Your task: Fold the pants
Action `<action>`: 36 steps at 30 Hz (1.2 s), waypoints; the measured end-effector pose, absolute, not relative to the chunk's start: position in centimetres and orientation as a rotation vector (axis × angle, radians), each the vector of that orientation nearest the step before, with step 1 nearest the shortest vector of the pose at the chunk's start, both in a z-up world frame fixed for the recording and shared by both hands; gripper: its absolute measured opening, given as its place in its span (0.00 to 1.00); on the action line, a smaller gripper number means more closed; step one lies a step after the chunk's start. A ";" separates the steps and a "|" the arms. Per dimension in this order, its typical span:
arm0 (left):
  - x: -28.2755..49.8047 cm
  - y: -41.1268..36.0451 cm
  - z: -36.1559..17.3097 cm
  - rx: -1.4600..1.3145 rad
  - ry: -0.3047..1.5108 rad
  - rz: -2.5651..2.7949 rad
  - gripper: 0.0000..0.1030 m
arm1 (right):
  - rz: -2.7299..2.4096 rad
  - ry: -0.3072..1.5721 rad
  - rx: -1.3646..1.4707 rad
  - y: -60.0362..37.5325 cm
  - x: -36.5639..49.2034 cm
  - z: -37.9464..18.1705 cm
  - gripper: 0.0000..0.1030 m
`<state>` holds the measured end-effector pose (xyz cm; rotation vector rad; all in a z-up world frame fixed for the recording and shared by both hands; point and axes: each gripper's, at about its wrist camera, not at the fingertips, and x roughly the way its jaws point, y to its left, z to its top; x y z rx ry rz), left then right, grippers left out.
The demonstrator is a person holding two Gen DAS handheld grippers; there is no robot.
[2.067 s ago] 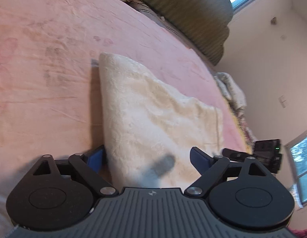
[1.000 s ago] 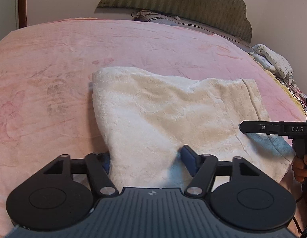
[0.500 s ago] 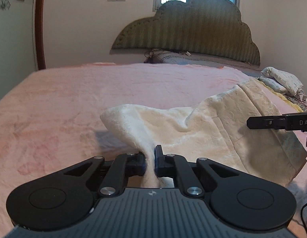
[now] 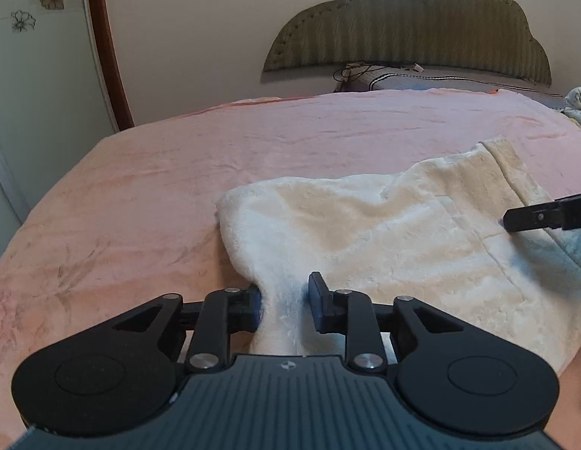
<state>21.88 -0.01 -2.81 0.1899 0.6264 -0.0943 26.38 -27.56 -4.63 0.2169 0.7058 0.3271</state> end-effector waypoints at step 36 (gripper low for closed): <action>7.2 -0.5 -3.0 0.045 0.659 0.010 0.89 | 0.297 0.617 0.053 -20.7 8.3 -2.9 1.00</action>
